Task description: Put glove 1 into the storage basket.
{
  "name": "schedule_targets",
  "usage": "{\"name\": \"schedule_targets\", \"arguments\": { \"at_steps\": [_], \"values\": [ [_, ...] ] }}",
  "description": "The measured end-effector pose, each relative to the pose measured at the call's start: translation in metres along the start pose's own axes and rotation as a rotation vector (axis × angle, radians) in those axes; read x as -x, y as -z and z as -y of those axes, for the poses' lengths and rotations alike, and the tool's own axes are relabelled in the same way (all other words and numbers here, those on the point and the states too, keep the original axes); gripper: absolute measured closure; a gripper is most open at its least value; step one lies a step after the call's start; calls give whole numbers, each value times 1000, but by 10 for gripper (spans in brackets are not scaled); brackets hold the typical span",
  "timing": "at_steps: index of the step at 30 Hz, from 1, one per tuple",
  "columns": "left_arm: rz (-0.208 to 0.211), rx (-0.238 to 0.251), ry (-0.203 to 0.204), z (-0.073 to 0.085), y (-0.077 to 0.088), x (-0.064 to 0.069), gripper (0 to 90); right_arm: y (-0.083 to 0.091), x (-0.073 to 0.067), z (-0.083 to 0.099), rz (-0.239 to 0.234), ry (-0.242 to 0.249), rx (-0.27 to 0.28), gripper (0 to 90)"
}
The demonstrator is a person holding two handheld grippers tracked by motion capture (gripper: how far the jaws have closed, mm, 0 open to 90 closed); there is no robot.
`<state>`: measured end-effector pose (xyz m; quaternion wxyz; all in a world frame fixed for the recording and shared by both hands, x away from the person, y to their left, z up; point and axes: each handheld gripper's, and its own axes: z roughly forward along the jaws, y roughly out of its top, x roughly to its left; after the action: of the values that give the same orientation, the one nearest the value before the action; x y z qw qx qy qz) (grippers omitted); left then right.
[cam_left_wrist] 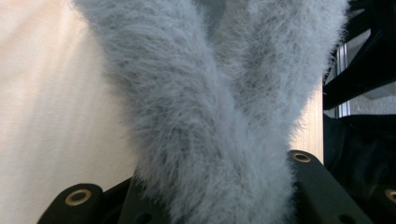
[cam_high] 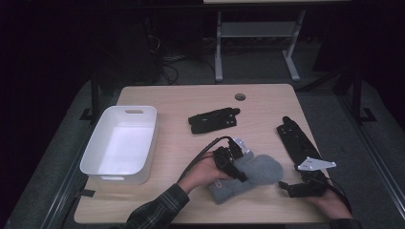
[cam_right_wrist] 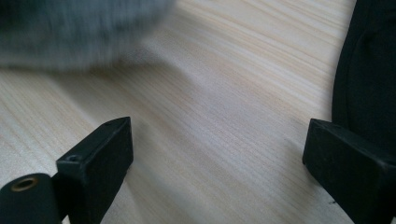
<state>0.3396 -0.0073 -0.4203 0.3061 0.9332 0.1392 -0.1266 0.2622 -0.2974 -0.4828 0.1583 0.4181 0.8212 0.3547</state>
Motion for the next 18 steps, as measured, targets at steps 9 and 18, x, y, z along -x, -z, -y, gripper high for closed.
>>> {"name": "schedule_targets", "arguments": {
  "at_steps": [9, 18],
  "values": [
    [-30, 67, 34, 2, 35, -7, 659, 0, 0, 0, 0, -1, 0, 83],
    [-77, 102, 70, 12, 73, -14, 657, 0, 0, 0, 0, -3, -1, 83]
  ]
}}
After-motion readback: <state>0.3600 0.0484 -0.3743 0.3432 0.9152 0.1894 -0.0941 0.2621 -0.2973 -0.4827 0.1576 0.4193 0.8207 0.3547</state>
